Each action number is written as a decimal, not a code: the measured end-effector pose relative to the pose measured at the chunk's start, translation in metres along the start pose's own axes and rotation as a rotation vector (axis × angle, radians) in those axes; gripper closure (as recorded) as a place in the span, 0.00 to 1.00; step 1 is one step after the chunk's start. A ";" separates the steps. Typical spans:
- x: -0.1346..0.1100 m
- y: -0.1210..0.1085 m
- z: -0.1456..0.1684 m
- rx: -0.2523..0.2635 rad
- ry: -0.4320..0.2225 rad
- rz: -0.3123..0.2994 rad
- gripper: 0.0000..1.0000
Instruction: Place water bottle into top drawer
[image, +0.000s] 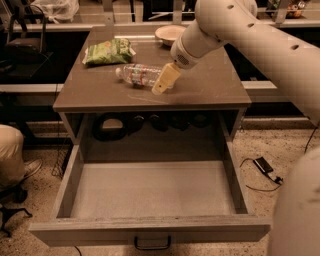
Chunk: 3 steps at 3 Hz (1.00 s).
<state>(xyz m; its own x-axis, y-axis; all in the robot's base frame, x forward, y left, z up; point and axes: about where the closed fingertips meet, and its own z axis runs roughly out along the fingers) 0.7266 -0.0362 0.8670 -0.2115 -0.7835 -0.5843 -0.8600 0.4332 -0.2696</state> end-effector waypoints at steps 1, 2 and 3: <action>-0.007 -0.007 0.032 -0.017 -0.004 0.006 0.18; -0.018 -0.008 0.048 -0.025 -0.018 -0.003 0.49; -0.028 -0.005 0.046 -0.024 -0.026 -0.022 0.72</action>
Offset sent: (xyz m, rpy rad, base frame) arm 0.0454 0.0386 -0.0254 0.0319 0.0058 0.0210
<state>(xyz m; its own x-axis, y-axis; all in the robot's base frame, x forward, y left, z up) 0.7586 0.0039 0.8490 -0.1802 -0.7808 -0.5982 -0.8752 0.4049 -0.2648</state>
